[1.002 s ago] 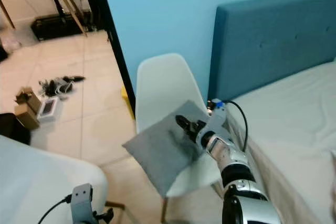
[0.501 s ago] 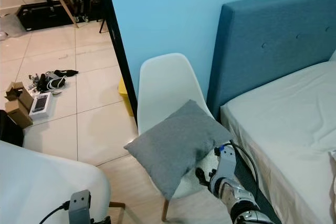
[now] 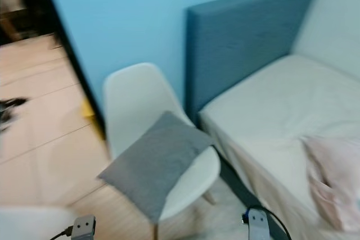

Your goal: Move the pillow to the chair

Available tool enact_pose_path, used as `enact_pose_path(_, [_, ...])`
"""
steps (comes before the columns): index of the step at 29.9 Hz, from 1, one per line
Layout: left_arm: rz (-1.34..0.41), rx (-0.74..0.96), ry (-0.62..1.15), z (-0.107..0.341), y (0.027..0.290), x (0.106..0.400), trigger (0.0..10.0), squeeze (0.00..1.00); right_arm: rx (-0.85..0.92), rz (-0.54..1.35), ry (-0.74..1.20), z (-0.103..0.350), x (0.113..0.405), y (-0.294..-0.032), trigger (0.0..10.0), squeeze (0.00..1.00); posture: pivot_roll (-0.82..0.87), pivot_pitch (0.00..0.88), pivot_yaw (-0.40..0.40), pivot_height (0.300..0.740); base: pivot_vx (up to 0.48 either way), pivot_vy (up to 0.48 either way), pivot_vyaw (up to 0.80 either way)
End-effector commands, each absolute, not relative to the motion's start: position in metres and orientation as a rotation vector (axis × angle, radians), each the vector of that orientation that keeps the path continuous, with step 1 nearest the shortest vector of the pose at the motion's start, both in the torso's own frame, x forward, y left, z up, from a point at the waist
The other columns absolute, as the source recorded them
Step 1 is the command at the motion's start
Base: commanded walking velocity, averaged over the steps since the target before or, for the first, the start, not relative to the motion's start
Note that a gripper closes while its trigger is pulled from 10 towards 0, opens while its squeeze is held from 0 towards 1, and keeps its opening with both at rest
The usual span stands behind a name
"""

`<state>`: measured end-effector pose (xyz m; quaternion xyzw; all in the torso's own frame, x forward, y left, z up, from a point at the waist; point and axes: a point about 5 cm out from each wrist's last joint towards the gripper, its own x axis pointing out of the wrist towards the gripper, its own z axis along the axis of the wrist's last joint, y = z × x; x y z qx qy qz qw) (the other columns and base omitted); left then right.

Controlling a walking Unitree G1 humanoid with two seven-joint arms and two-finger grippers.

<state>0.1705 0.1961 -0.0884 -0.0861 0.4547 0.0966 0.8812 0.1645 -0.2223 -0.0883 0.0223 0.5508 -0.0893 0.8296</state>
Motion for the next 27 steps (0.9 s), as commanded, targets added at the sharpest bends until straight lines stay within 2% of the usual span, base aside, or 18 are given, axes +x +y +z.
enact_pose_path(1, [0.203,-0.159,0.977,-0.092,0.201,0.16,10.0,0.0,0.017,-0.162,1.18,-0.09,0.162,-0.219,10.0,0.0,-0.06,0.088,0.027,0.74,0.0,0.0,0.0])
enact_pose_path(4, [0.187,-0.154,0.977,-0.092,0.202,0.159,10.0,0.0,0.01,-0.15,1.172,-0.091,0.162,-0.212,10.0,0.0,-0.06,0.088,0.027,0.74,0.0,-0.117,0.0])
enact_pose_path(10, [0.175,-0.146,0.982,-0.092,0.201,0.159,10.0,0.0,0.006,-0.128,1.157,-0.091,0.171,-0.191,10.0,0.0,-0.07,0.088,0.025,0.74,0.0,-0.452,0.0])
enact_pose_path(15, [0.173,-0.148,0.982,-0.093,0.199,0.159,10.0,0.0,0.004,-0.122,1.157,-0.093,0.17,-0.185,10.0,0.0,-0.07,0.089,0.023,0.74,0.0,-0.468,0.0])
enact_pose_path(22, [0.167,-0.153,0.983,-0.093,0.197,0.159,10.0,0.0,-0.012,-0.137,1.158,-0.092,0.165,-0.202,10.0,0.0,-0.07,0.087,0.02,0.74,0.0,-0.471,0.0])
enact_pose_path(24, [0.162,-0.151,0.986,-0.093,0.195,0.159,10.0,0.0,-0.026,-0.14,1.165,-0.094,0.157,-0.211,10.0,0.0,-0.07,0.086,0.02,0.74,0.0,-0.216,-0.76])
enact_pose_path(27, [0.162,-0.148,0.99,-0.094,0.194,0.159,10.0,0.0,-0.032,-0.139,1.166,-0.096,0.152,-0.207,10.0,0.0,-0.07,0.078,0.018,0.74,0.0,0.0,-0.75])
